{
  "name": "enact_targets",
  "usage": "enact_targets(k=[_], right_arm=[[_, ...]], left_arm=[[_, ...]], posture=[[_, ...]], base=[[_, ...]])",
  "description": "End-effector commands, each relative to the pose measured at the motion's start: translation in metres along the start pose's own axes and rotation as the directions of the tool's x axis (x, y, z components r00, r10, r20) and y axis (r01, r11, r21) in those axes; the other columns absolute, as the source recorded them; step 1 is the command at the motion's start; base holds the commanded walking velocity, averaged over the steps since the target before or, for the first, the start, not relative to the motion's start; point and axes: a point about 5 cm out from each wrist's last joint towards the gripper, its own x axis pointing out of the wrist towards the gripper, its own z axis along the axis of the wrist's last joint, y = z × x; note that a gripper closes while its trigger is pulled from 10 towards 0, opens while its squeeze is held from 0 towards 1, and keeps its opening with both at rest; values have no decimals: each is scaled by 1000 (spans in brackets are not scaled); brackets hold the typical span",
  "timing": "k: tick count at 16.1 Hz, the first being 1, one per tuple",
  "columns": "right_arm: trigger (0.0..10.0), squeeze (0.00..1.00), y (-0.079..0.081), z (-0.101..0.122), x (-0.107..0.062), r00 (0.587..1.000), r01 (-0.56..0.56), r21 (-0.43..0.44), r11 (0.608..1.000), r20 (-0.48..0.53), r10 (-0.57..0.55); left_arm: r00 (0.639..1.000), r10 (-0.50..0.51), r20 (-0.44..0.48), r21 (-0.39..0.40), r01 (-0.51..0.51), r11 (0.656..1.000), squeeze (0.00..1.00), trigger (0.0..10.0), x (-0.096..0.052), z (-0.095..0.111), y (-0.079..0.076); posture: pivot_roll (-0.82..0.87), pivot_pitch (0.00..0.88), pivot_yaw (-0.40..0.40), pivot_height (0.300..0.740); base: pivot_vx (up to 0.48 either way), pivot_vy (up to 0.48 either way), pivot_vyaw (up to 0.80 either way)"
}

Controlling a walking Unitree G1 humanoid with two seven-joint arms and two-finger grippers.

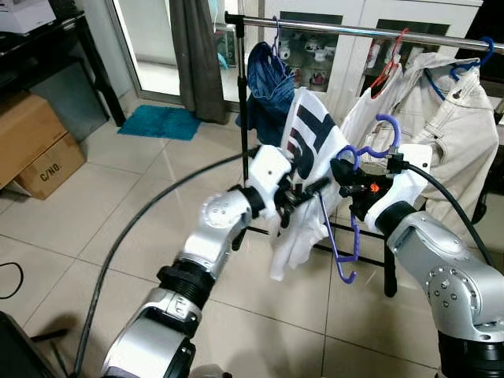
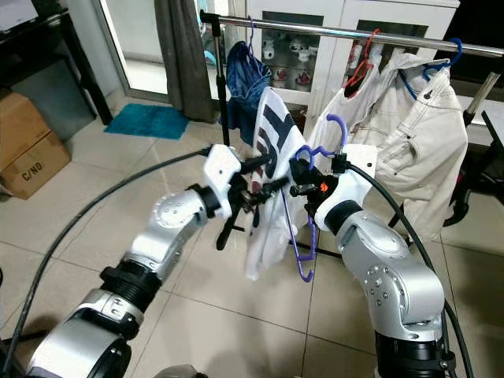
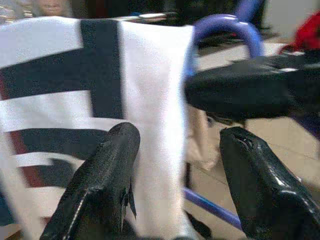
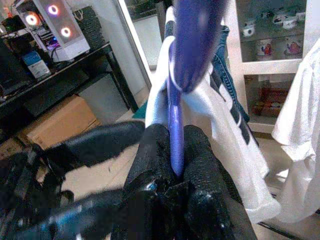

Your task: Hang hanger

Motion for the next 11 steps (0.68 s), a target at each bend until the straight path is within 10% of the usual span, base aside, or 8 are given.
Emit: enact_targets(k=[1, 6, 7, 8, 11], right_arm=[[10000, 0, 8, 11, -1, 999, -23, -23, 999, 41, 24], [10000, 0, 9, 10, 0, 999, -26, -19, 999, 47, 27], [10000, 0, 9, 11, -1, 998, -27, -19, 999, 48, 28], [10000, 0, 9, 11, -1, 998, -28, -19, 999, 49, 29], [10000, 0, 9, 11, 0, 998, -28, -17, 999, 50, 29]], left_arm=[[999, -43, -9, 4, 43, 999, 0, 10000, -2, -1, -3], [992, 115, -55, 71, -111, 991, 0, 10000, -6, -5, 16], [992, 115, -46, 69, -112, 991, 0, 8471, -5, -3, 17], [993, 116, -35, 71, -114, 991, 0, 2667, -3, -1, 17], [993, 116, -27, 80, -114, 990, 0, 0, -1, -1, 17]], posture=[[45, 0, 67, 740], [47, 0, 71, 740], [47, 0, 71, 740], [47, 0, 71, 740], [46, 0, 69, 740]], base=[[0, 0, 0], [0, 0, 0], [0, 0, 0], [0, 0, 0], [0, 0, 0]])
